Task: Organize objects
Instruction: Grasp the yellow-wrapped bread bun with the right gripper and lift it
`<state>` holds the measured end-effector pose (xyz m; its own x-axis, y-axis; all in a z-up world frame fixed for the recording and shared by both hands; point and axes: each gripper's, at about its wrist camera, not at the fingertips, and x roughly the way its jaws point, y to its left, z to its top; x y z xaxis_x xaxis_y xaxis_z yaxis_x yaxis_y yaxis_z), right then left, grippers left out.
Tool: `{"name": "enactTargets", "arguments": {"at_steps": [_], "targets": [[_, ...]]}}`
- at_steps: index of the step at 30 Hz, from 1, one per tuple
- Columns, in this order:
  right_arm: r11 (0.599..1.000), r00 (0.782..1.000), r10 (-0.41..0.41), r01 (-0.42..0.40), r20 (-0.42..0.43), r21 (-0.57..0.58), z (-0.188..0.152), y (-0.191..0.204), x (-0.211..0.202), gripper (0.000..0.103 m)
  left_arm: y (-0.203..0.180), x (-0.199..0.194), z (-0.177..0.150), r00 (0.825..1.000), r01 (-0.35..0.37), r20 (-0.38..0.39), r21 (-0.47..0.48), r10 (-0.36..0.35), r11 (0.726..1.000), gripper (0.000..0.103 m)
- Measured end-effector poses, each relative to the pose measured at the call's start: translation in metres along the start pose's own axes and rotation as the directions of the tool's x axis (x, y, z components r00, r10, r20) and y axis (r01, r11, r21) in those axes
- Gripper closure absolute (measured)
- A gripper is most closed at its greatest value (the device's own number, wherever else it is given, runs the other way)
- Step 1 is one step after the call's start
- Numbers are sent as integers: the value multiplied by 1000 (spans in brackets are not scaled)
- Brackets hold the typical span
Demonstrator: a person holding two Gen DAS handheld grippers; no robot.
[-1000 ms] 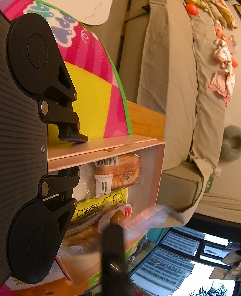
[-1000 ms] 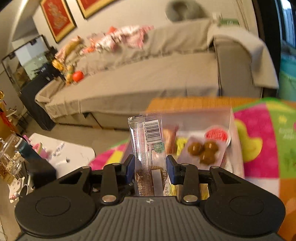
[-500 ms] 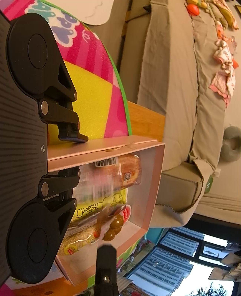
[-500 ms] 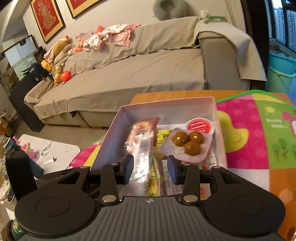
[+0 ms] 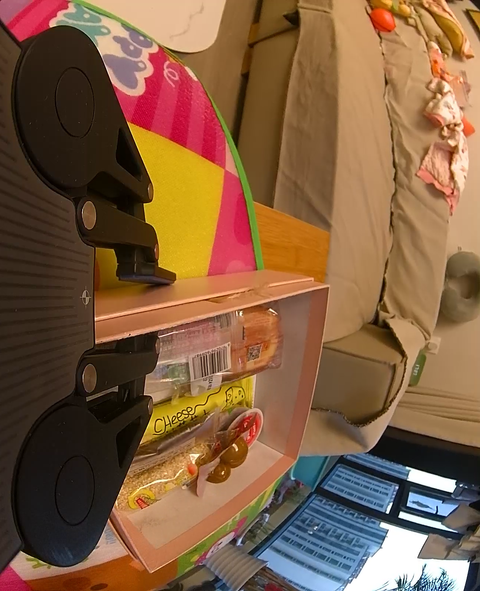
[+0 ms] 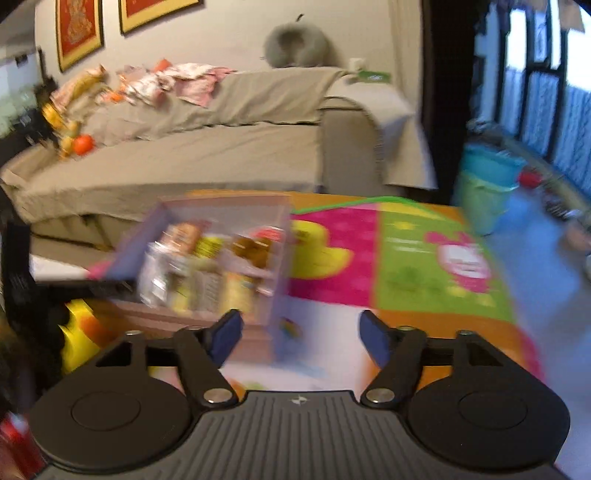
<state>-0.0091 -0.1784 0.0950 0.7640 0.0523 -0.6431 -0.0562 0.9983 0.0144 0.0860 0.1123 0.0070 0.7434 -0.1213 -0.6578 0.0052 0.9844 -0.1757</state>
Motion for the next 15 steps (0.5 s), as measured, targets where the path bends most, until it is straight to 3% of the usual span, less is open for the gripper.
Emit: {"name": "enactTargets", "arguments": {"at_steps": [2, 4, 9, 15], "targets": [[997, 997, -71, 71, -7, -25, -13, -10, -11, 9, 0, 0, 0, 1000, 0, 0, 0, 0, 1000, 84], [992, 991, -128, 128, -29, -17, -26, -23, -18, 2, 0, 0, 0, 1000, 0, 0, -1, 0, 1000, 84], [981, 978, -170, 180, -117, 78, -56, -55, -16, 1, 1, -2, 0, 1000, -5, -2, -3, 5, 1000, 84], [967, 972, -114, 156, -206, 199, -81, -70, 8, 1, 0, -2, 0, 1000, -11, -6, 2, 11, 1000, 84]]}}
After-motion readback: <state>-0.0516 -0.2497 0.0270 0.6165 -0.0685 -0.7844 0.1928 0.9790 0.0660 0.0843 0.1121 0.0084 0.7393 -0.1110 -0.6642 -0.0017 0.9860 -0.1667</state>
